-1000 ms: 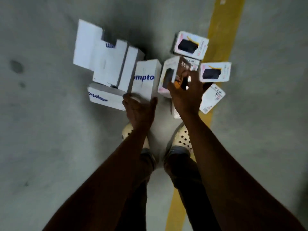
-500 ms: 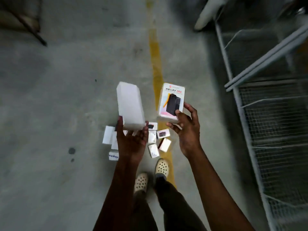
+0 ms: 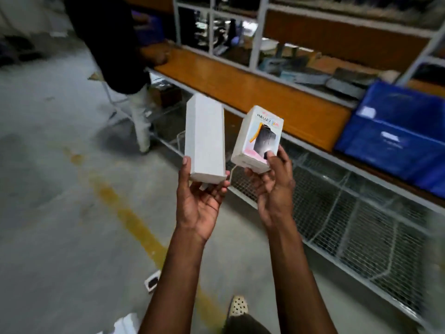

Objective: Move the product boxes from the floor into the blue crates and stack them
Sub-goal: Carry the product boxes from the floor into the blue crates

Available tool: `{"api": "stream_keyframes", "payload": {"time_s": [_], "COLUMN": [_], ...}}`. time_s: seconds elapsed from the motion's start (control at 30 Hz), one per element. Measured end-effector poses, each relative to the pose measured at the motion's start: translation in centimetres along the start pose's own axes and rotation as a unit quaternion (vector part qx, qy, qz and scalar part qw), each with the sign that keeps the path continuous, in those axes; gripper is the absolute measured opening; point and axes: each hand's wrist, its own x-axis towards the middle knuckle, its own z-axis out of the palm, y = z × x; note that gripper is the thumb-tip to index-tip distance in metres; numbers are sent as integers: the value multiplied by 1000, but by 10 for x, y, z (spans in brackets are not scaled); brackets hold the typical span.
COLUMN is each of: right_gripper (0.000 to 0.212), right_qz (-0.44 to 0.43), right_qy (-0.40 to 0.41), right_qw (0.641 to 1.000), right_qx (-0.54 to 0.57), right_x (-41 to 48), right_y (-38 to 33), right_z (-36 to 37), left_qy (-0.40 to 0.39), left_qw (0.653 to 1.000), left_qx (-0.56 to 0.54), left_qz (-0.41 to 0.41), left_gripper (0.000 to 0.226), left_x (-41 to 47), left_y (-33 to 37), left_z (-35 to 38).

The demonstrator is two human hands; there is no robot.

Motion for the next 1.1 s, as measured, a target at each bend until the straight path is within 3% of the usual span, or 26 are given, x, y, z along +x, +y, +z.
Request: {"api": "stream_keyframes", "payload": {"time_s": [0.37,0.63,0.9,1.1], "right_gripper": [41,40,42,44], "right_qz": [-179,-251,-280,-315], "right_qy": [158,235,339,384], "right_qw": [971,939,898,868], "right_qx": [6,-9,-2,-12], "right_x": [74,149,238,321], "right_y": [-189,-304,-355,-395], "right_z": [-167,-293,-376,-410], "left_qy": [-197,-175,-193,-261], "left_qw": [967,963,943,885], "left_qx": [132,136,201,363], "left_qz": [-91,-153,-183,-131], "left_gripper": [79,63,56,57], "left_x": [74,129,220,320], "left_y": [-201,-349,-417,-452], "left_z": [197,299,368,421]}}
